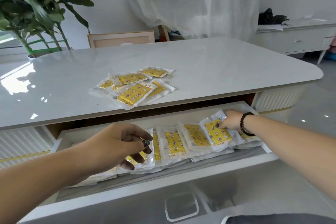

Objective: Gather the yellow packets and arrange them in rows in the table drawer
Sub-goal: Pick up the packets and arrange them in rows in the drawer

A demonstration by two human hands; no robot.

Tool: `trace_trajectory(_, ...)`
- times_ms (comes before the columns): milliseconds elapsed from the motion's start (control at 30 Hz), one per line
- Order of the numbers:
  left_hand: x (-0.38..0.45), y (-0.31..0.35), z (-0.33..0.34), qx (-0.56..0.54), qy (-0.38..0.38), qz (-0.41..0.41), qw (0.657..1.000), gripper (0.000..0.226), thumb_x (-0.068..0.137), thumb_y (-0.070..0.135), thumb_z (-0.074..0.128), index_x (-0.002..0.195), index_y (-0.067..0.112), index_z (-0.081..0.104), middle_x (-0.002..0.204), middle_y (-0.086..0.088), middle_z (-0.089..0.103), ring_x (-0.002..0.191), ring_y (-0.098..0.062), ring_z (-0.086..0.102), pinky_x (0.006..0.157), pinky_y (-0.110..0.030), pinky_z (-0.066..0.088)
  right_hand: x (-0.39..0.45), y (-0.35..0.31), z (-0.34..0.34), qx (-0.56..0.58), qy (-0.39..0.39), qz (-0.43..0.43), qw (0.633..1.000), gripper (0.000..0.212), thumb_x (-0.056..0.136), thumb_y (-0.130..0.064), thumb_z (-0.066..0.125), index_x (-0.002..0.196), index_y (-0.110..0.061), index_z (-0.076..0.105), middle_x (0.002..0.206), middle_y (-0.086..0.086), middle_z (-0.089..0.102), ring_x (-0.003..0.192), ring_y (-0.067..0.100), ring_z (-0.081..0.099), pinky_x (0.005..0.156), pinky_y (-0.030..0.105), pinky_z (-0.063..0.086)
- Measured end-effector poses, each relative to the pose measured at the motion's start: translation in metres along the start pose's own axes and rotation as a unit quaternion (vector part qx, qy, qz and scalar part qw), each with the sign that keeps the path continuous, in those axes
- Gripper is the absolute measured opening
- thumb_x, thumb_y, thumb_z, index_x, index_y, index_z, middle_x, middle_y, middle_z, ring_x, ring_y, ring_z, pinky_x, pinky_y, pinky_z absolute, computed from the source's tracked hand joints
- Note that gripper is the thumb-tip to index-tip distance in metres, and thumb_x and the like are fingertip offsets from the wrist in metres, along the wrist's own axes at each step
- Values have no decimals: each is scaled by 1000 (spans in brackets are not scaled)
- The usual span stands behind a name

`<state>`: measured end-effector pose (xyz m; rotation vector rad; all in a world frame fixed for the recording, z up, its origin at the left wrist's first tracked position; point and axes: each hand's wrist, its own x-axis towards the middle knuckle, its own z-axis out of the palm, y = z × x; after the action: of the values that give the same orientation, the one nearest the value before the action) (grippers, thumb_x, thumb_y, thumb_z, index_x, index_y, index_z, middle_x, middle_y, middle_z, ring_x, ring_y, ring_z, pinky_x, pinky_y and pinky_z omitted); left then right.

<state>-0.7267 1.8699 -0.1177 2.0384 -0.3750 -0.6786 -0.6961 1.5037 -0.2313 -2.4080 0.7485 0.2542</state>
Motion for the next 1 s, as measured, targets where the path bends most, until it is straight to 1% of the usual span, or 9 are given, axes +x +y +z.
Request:
trace_trajectory(67,0,1,1,1,-5,5,1000,19,93,2,55,102,12,68,82,-5,75,64,-13,66,56,-24,54,-1,0,3,-16,22,-8,1000,33,81,-23,71,108,-7,60,107,8,66,96,24,64,89,37,53)
trace_trajectory(200,-2,5,2,0,-9,17,1000,19,93,2,54,103,12,68,82,-5,75,65,-14,66,57,-25,55,-10,-4,4,-81,82,-9,993,60,78,-30,74,125,-8,43,122,10,54,103,26,58,84,34,52)
trace_trajectory(367,-8,6,-3,11,-8,32,999,19,94,5,55,103,15,68,84,-4,75,68,-15,67,59,-25,54,-21,-11,4,-105,133,-37,985,66,75,-28,78,127,-7,42,129,15,42,108,28,54,83,28,46)
trace_trajectory(433,-12,6,-6,18,-3,38,999,18,94,7,55,103,16,68,84,-4,75,69,-15,68,61,-26,54,-24,-12,5,-102,128,-49,985,67,74,-25,78,129,-8,42,131,14,41,108,27,54,86,29,48)
trace_trajectory(567,-22,7,-12,24,14,49,998,16,94,8,56,103,16,67,85,-4,75,70,-15,68,61,-25,54,-33,-13,4,-97,106,-45,989,72,76,-24,77,134,-9,37,134,14,39,108,27,55,84,27,48)
trace_trajectory(633,-28,7,-16,22,21,57,998,16,94,8,56,103,16,67,84,-4,75,69,-15,69,61,-25,55,-33,-12,3,-90,87,-27,992,78,77,-25,76,137,-5,31,132,12,45,108,25,55,82,27,49)
trace_trajectory(700,-33,5,-19,26,24,63,997,16,94,8,56,103,17,67,83,-3,75,69,-14,69,60,-25,54,-33,-12,2,-73,67,-4,995,83,75,-24,78,138,-3,28,129,12,49,109,24,55,86,30,50)
trace_trajectory(833,-41,-2,-27,36,27,64,997,19,94,7,55,104,18,66,84,-3,75,68,-13,68,61,-25,53,-31,-12,-1,-71,46,10,996,79,75,-22,77,138,-5,33,134,11,47,118,25,51,96,32,47)
trace_trajectory(1000,-43,-11,-36,43,37,56,997,20,93,5,55,104,17,66,80,-3,74,67,-15,68,61,-27,53,-28,-11,2,-87,45,-6,995,71,78,-25,74,137,-8,38,134,8,49,118,23,52,95,30,47)
